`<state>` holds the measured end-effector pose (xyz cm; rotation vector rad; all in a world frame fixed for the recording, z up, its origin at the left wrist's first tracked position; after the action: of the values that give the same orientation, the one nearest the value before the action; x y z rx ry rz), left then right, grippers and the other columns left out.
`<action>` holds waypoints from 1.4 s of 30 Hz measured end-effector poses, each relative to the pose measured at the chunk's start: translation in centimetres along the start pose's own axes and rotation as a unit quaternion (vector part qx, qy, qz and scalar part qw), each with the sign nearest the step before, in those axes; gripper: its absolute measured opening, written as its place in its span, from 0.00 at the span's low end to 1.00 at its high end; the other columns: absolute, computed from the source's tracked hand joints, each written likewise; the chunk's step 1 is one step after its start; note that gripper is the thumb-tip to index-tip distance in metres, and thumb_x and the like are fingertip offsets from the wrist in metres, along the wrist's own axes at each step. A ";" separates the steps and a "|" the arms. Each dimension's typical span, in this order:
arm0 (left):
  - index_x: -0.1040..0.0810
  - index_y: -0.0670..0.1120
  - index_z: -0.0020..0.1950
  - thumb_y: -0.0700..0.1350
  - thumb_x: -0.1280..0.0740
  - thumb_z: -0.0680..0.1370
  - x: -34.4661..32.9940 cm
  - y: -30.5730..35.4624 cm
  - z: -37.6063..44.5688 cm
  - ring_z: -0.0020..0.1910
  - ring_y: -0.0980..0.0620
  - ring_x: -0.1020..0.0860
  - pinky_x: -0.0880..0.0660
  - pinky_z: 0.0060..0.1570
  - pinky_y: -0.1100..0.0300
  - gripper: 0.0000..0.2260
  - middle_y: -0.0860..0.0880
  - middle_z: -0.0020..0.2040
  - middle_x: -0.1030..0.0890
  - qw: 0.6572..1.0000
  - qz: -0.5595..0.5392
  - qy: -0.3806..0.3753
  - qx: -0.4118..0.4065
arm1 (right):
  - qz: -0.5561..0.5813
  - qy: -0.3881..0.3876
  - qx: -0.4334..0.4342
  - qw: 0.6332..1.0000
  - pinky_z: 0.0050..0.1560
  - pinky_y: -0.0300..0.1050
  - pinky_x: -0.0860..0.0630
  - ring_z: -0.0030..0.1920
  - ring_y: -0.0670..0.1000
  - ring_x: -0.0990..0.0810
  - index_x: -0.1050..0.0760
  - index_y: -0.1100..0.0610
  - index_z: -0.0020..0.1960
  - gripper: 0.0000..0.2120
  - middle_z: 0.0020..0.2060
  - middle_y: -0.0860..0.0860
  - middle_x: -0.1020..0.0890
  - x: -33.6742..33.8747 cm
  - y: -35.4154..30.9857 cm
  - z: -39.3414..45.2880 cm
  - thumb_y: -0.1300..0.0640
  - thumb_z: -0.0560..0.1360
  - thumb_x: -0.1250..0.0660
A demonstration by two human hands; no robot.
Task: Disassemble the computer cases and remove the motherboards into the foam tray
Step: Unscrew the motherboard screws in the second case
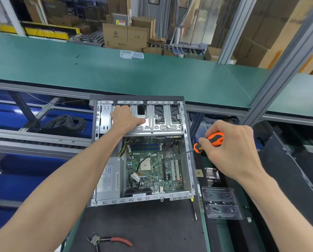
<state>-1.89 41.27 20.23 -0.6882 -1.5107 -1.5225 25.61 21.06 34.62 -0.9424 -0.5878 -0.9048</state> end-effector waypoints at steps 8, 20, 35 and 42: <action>0.33 0.46 0.31 0.67 0.25 0.67 -1.5 -0.9 2.4 0.40 0.47 0.28 0.33 0.47 0.52 0.28 0.50 0.30 0.30 1.000 0.003 -0.005 -0.003 | 0.028 -0.003 -0.036 0.999 0.38 0.34 0.31 0.28 0.45 0.23 0.23 0.51 0.34 0.10 0.24 0.42 0.23 -2.2 1.9 3.0 0.56 0.69 0.23; 0.36 0.47 0.29 0.65 0.23 0.67 -4.1 -1.5 4.9 0.31 0.52 0.33 0.35 0.42 0.54 0.29 0.51 0.27 0.32 0.999 0.001 -0.048 0.006 | 0.039 -0.033 -0.031 0.998 0.43 0.47 0.27 0.32 0.53 0.24 0.23 0.52 0.33 0.08 0.25 0.45 0.24 -6.9 1.9 7.5 0.57 0.68 0.25; 0.24 0.44 0.30 0.60 0.23 0.69 -9.8 -2.7 7.0 0.36 0.49 0.22 0.25 0.57 0.49 0.22 0.49 0.27 0.21 0.988 -0.016 -0.147 0.048 | 0.067 -0.066 -0.049 0.994 0.42 0.46 0.30 0.41 0.59 0.25 0.24 0.50 0.34 0.09 0.30 0.49 0.23 -12.0 4.5 9.3 0.54 0.69 0.25; 0.28 0.46 0.26 0.60 0.22 0.68 -12.0 -4.4 5.8 0.25 0.54 0.26 0.31 0.31 0.59 0.24 0.54 0.18 0.27 0.982 -0.023 -0.171 0.082 | 0.064 -0.064 -0.049 0.995 0.43 0.43 0.35 0.40 0.57 0.27 0.25 0.48 0.33 0.11 0.30 0.43 0.25 -13.0 5.6 9.7 0.54 0.69 0.25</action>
<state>-1.02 48.72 8.41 -0.8545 -1.8962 -1.3410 23.30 36.24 26.90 -1.1213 -0.5894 -0.7681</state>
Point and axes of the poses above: each hand's wrist, its own z-axis towards the middle knuckle, its own x-axis out of the back of the hand, y = z × x, the point moved 10 cm from there along z, towards the middle knuckle
